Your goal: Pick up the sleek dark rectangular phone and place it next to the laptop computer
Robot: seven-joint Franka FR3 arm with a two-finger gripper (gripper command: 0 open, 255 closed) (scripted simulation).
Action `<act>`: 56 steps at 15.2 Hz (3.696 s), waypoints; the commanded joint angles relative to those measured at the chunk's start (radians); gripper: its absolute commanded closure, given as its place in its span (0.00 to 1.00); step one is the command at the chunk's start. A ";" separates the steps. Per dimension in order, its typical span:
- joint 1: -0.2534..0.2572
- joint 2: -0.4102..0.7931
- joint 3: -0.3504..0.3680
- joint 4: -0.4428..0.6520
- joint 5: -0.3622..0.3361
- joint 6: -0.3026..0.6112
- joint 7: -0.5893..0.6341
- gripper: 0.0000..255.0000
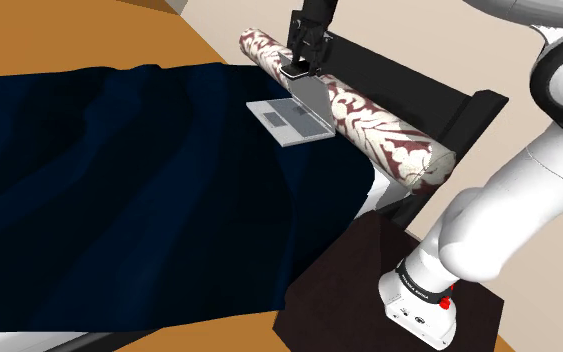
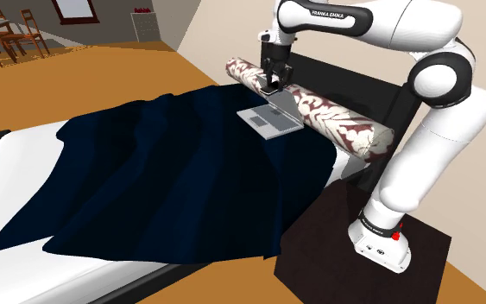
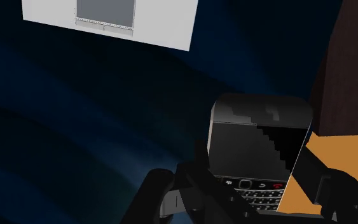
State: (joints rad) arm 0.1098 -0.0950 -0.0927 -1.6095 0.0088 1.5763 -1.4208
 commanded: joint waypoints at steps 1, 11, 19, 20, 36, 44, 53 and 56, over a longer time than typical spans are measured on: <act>-0.022 -0.024 -0.027 -0.039 -0.002 0.015 -0.050 1.00; -0.069 -0.055 -0.088 -0.154 -0.008 0.097 -0.158 1.00; -0.070 -0.070 -0.088 -0.278 -0.011 0.206 -0.158 1.00; -0.070 -0.071 -0.088 -0.293 -0.011 0.220 -0.158 1.00; -0.072 -0.054 -0.092 -0.491 -0.008 0.434 -0.165 1.00; -0.072 -0.025 -0.095 -0.569 -0.002 0.542 -0.171 1.00; -0.072 0.025 -0.098 -0.641 0.010 0.663 -0.183 1.00; -0.072 0.046 -0.099 -0.661 0.016 0.703 -0.188 1.00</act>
State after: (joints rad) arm 0.0375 -0.0583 -0.1915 -2.2677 0.0224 2.2666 -1.6075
